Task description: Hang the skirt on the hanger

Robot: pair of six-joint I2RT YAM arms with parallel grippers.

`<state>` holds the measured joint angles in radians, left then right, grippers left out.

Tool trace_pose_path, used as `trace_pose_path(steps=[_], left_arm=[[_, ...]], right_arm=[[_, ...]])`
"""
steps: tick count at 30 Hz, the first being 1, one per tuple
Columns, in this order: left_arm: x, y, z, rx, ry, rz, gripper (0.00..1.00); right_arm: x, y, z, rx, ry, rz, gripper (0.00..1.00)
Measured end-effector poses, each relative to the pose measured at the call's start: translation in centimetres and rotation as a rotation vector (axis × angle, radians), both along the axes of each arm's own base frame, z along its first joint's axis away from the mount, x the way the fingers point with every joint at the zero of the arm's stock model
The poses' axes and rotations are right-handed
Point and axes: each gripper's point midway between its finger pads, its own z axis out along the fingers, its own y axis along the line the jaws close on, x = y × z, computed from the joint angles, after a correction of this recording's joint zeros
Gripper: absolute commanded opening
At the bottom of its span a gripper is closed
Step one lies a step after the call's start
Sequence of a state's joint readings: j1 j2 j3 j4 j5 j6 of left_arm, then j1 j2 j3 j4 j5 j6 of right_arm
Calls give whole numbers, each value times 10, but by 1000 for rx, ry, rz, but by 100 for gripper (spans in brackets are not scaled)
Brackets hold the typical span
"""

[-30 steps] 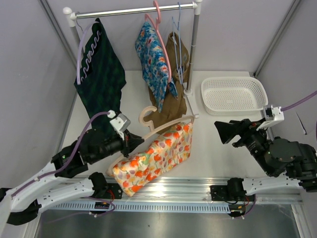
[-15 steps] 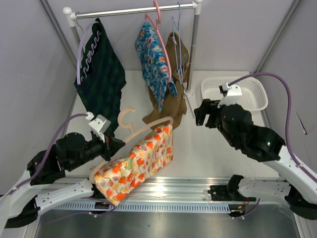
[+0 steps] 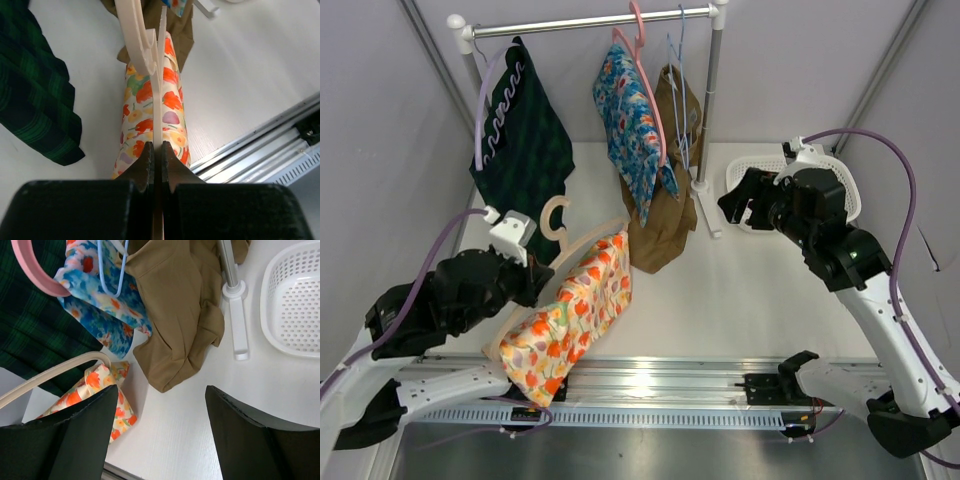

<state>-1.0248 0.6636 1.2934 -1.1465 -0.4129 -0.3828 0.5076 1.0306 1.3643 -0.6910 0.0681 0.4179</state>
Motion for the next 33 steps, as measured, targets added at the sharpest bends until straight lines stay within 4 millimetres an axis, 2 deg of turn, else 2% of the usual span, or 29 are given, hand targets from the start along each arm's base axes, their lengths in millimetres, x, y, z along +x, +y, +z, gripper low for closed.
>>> trace_pose_path(steps=[6, 14, 17, 22, 29, 33], left_arm=[[21, -4, 22, 48, -34, 76, 0], [61, -10, 59, 150, -109, 240, 0], [75, -15, 67, 201, -128, 292, 0], [99, -18, 64, 263, -126, 338, 0], [131, -2, 76, 164, -118, 399, 0], [150, 0, 91, 73, -131, 394, 0]], right_arm=[[8, -7, -5, 32, 17, 9, 77], [13, -2, -11, 66, 48, 43, 76], [13, 2, -13, 71, 57, 63, 76], [15, 5, -16, 77, 70, 82, 76], [17, 8, -17, 92, 79, 108, 76], [17, 11, -14, 101, 71, 123, 76]])
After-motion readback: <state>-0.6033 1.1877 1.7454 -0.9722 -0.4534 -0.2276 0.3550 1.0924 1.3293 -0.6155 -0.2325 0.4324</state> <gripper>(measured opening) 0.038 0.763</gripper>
